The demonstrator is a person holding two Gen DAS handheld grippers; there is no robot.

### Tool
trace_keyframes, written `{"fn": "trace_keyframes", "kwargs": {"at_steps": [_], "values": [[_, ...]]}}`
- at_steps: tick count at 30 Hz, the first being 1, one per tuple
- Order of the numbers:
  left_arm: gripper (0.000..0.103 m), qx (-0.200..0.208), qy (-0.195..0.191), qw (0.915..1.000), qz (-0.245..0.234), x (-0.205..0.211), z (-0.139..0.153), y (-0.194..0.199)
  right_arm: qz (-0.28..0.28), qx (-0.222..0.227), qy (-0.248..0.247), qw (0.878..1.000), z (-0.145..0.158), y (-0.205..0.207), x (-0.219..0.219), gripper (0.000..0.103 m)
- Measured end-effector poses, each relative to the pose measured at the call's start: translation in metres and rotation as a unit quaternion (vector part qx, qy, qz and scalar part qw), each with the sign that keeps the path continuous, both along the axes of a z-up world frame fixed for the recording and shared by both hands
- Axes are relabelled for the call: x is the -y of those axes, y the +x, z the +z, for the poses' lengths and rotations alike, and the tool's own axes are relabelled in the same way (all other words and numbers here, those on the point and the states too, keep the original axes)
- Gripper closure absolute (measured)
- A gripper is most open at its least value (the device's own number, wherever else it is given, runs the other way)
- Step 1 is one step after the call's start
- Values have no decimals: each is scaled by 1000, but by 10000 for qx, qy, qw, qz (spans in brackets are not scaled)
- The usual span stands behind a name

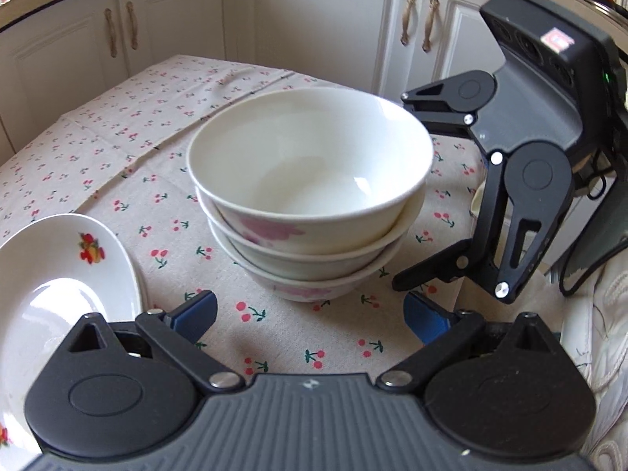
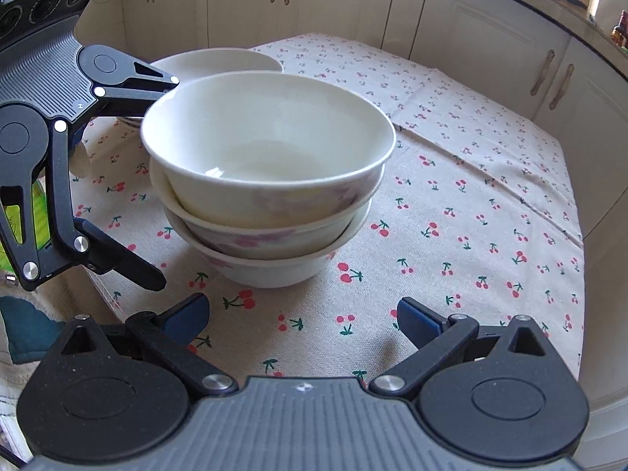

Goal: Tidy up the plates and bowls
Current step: 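Grip the bowl stack from opposite sides with the left and right grippers, then lift the bowl stack with both grippers and carry it over the plate stack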

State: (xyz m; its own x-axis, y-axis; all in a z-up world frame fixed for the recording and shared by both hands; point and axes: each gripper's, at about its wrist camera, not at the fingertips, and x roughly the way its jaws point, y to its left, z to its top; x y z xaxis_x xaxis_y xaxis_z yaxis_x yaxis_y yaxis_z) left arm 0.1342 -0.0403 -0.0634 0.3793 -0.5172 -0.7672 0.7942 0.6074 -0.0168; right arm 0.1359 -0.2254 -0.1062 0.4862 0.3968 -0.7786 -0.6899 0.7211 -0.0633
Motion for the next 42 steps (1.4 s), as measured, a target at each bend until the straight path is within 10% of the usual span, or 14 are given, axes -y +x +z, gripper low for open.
{"fn": "trace_keyframes", "kwargs": {"at_steps": [42], "values": [[7, -23, 15, 9922, -1248, 3, 11, 37, 1716, 78, -371, 9844, 27, 17, -18, 13]]}}
